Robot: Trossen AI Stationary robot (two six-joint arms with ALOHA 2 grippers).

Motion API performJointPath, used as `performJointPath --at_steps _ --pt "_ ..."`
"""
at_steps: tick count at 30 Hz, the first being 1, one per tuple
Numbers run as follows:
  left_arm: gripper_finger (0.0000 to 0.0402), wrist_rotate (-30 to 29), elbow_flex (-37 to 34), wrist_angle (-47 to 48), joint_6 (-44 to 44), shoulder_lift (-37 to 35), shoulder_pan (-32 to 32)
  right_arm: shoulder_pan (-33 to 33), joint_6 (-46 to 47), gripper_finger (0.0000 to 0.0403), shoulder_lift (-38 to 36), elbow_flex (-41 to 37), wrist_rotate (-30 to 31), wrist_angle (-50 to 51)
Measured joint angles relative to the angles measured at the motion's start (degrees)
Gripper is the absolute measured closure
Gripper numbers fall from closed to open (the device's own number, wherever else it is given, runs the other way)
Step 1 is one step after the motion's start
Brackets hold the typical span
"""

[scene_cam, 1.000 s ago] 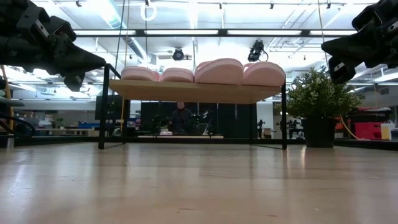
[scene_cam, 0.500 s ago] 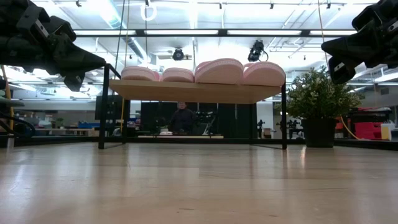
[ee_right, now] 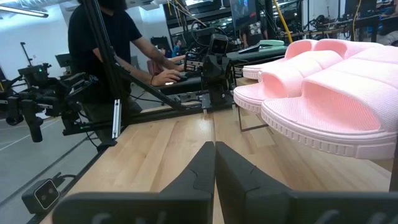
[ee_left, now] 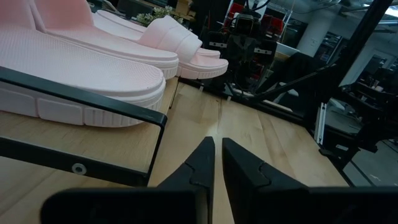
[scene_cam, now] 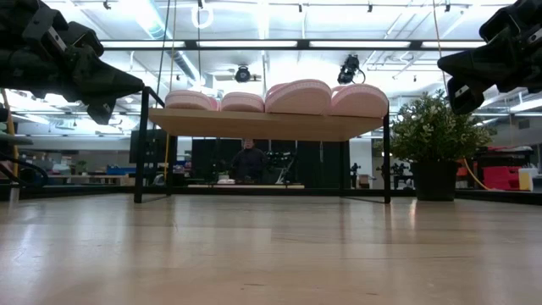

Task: Pick and place slides into the shelf
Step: Return to Home Position

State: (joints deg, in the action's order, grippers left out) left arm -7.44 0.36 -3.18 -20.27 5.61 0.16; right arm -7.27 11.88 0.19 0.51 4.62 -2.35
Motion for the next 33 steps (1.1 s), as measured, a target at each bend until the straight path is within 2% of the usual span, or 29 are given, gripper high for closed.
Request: performJointPath --at_steps 11,23,33 --pt "0.0381 -0.02 0.0 0.0 0.0 0.0 -0.01 0.01 0.0 0.0385 -0.01 0.0 -0.01 0.0" --pt "0.0365 -0.01 0.0 0.01 0.0 0.0 0.0 0.02 0.0 0.0385 0.0 0.0 -0.01 -0.02" --pt "0.0381 0.0 0.0 0.02 0.0 0.0 -0.02 0.02 0.0 0.0385 0.0 0.0 -0.02 0.0"
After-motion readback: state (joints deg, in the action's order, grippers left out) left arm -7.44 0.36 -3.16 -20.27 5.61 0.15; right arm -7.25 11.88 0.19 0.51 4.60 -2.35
